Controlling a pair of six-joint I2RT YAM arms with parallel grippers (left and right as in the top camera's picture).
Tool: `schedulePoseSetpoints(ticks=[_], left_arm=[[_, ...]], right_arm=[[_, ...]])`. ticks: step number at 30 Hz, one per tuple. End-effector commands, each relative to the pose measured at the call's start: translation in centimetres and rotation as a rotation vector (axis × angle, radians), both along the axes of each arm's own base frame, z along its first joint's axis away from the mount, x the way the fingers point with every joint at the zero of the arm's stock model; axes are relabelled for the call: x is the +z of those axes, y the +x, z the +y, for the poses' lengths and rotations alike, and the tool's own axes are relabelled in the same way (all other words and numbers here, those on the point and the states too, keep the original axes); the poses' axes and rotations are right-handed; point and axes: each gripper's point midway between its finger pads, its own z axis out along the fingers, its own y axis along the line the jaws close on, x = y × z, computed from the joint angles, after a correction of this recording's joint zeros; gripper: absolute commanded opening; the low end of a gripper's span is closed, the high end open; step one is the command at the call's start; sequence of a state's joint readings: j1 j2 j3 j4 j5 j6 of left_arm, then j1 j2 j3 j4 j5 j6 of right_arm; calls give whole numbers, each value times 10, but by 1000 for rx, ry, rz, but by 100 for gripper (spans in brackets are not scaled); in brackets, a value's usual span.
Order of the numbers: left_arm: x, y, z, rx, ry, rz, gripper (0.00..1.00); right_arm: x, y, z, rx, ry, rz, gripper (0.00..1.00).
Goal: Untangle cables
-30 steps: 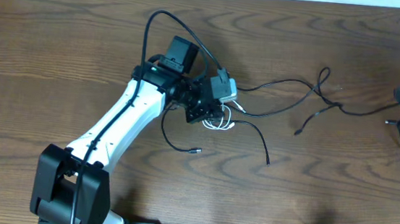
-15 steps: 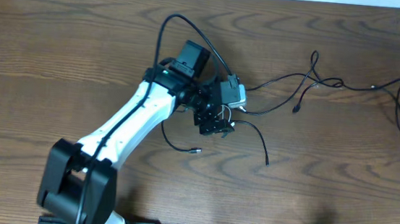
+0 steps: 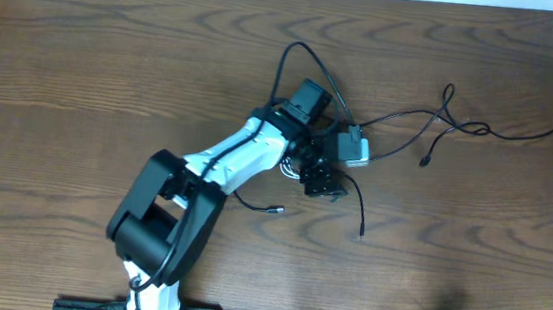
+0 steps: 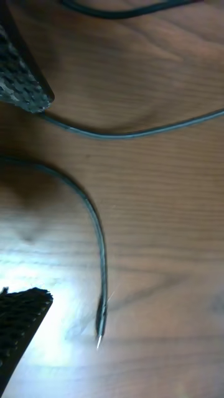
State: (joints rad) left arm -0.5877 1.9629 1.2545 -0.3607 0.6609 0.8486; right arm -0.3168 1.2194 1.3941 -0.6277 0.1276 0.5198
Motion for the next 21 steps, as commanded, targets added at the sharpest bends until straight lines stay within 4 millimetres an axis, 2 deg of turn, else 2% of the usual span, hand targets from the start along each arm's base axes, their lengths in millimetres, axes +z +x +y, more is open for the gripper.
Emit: schedulePoseSetpoints(ticks=[1,4,8,12,17,19,21], left_arm=[[-34,16,13,112,128,1,92],[-57,29,26,195,209,-12,92],[-70,39,42,240,276,-28,92],[-77,61,82,393,393,-49,92],[-83,71,131,497,472,0,92],[-85,78,167,589,492,56,92],[-85,84,191,660,496,88,92]], right_arm=[[6,0,-4,-7,-24,3,1],[5,0,-4,-7,-23,8,1],[3,-1,-4,-7,-20,15,1],[3,-1,-5,-8,-27,22,1],[2,-2,-5,-8,-26,27,1],[0,-3,-5,-9,-24,33,1],[-1,-4,-5,-12,-24,40,1]])
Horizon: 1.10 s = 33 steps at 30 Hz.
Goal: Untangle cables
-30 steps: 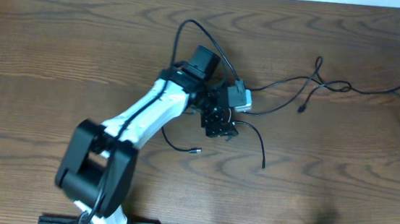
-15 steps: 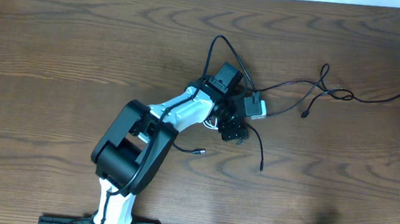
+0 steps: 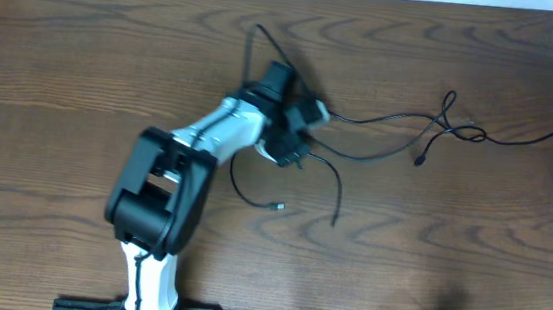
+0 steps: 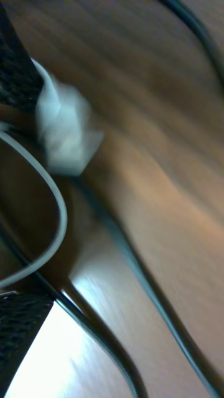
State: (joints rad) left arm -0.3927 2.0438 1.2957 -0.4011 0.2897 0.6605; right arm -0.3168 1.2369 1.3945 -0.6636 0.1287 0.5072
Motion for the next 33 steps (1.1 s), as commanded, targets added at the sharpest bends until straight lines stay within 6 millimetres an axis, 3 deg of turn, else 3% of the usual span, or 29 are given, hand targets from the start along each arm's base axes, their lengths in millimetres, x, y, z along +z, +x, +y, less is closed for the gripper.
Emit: schedulePoseSetpoints(ticks=[1,9,10,15,25,33], left_arm=[[-37,1,85,214,150,97,92],[-38,12,182,476,143,146,92],[-39,12,205,560,155,155,92],[-40,-1,265,748,158,207,92],[-41,-18,330,1006,153,238,92],[-41,-27,350,1143,130,264,92]], right_arm=[[12,-4,-5,-18,-30,-11,1],[8,-6,-5,-20,-29,6,1],[8,-6,-5,-21,-30,7,1],[8,-6,-7,-30,-33,11,1],[-3,-3,-11,-37,-43,52,1],[-12,-9,-15,-62,-46,97,1]])
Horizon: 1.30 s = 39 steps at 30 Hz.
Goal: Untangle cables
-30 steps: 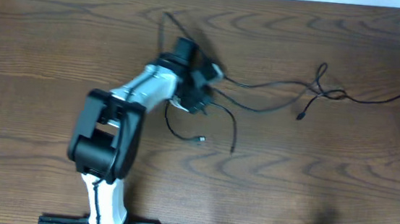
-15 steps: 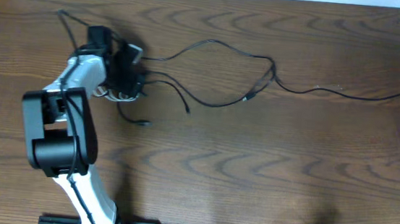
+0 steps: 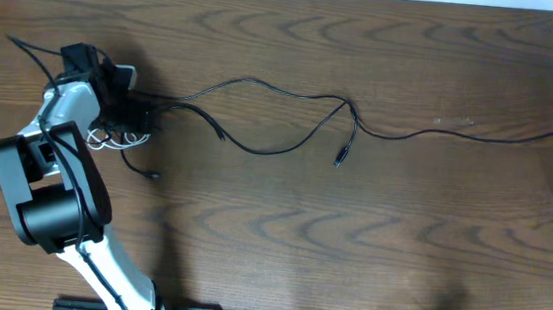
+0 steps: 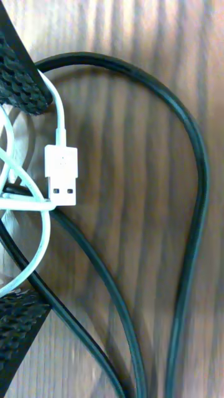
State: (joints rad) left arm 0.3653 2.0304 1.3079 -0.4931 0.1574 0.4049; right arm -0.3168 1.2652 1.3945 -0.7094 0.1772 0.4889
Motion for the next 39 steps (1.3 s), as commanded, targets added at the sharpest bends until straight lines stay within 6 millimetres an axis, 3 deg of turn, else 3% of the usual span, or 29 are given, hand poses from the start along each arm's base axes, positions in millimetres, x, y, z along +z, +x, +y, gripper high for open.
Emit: schedulePoseSetpoints(ticks=[1,3,10,12,13,15,19,22,24,29,31,35,37,39], left_arm=[[-40,-40,9,119,-4,160,92],[-40,-40,8,125,-10,158,92],[-40,-42,5,122,-14,169,92],[-40,-42,4,120,-21,170,92],[-40,-42,3,119,-27,172,92],[-40,-42,0,116,-43,170,92],[-40,-41,-5,110,-67,162,92],[-40,-40,-6,108,-73,160,92],[-40,-40,-7,104,-72,160,92],[-40,-38,-12,91,-71,161,92],[-40,-38,-12,90,-71,161,92],[-40,-37,-14,85,-71,161,92],[-40,-37,-15,84,-71,161,92],[-40,-37,-15,84,-71,161,92]], right_arm=[[3,-7,-7,-32,-29,33,1],[-11,-13,-8,-43,-18,91,1],[-88,-39,-17,-112,24,450,5],[-111,-45,-15,-106,56,554,20],[-130,-50,-9,-84,99,638,48],[-150,-56,1,-52,163,722,67],[-176,-70,24,17,289,855,82],[-184,-74,51,195,370,908,97],[-184,-84,64,296,390,959,99],[-178,-123,38,193,259,1156,99],[-176,-127,29,107,234,1165,99],[-180,-113,40,146,294,1095,99],[-184,-91,62,301,373,995,99],[-184,-75,72,378,399,923,99]])
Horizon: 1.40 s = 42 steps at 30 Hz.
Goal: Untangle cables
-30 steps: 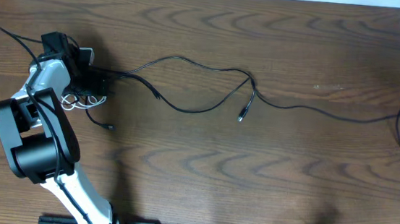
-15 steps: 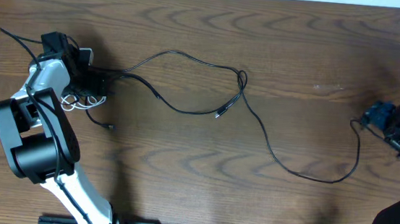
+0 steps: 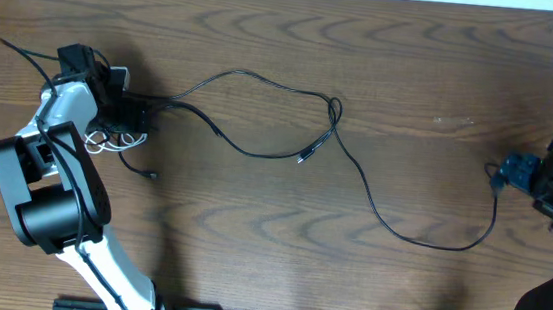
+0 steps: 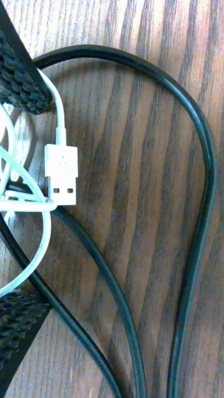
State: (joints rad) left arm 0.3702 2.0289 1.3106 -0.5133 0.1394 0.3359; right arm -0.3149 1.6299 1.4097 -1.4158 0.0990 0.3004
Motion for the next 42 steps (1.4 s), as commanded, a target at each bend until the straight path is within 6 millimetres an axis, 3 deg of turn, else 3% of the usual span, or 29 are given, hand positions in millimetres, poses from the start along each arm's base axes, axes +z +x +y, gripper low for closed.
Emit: schedulePoseSetpoints(ticks=[1,4,8,11,18,24,31,42], left_arm=[[-39,-32,-18,8,-67,138,92],[-40,-33,-19,8,-69,143,92],[-40,-36,-20,8,-74,155,92],[-39,-34,-25,-2,-94,148,92],[-32,-22,-64,-229,-178,83,92],[-17,-17,-98,-498,-123,59,92],[19,-6,-112,-606,-58,-27,92],[100,-29,-116,-582,-25,-107,92]], right_arm=[[3,31,27,89,155,-143,99],[3,45,20,81,106,-195,99],[5,44,-11,-99,-77,-185,99],[8,51,-19,-128,-119,-218,99],[26,100,1,49,-21,-444,99],[35,113,7,80,6,-516,99],[34,113,7,92,3,-512,99],[35,113,7,92,3,-513,99]])
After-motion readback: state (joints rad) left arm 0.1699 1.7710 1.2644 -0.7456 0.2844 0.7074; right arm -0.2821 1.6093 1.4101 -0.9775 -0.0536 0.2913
